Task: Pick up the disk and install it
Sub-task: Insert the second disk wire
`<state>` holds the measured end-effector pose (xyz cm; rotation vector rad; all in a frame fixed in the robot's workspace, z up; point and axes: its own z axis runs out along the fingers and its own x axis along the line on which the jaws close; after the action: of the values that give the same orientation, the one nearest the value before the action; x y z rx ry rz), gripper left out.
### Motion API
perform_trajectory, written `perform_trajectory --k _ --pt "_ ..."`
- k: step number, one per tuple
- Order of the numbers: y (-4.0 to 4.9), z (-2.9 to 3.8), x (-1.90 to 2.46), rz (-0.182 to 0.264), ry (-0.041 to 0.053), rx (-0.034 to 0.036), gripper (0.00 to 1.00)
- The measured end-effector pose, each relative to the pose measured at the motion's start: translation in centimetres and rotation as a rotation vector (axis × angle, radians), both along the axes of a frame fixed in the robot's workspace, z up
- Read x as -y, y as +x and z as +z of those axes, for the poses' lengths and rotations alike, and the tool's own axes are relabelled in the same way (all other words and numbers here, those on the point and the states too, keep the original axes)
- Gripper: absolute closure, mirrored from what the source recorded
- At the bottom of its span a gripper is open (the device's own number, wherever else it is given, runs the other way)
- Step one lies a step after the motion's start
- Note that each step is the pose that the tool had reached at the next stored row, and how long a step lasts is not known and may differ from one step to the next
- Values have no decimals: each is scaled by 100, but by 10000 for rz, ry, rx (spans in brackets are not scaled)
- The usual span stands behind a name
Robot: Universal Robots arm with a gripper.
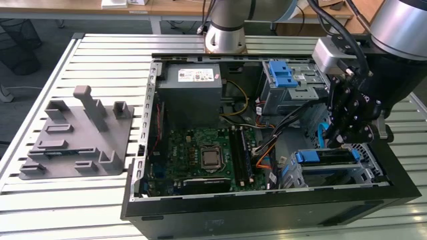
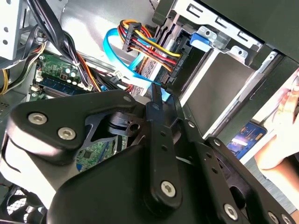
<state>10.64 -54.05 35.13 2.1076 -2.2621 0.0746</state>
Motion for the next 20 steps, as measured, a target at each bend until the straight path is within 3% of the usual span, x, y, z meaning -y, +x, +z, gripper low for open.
perform_trajectory --k 3,4,11,20 --pt "0 -3 2 78 12 22 76" --pt "0 -3 3 100 18 28 83" --pt "-1 -9 13 146 42 35 84" --pt "0 -67 49 146 39 35 84"
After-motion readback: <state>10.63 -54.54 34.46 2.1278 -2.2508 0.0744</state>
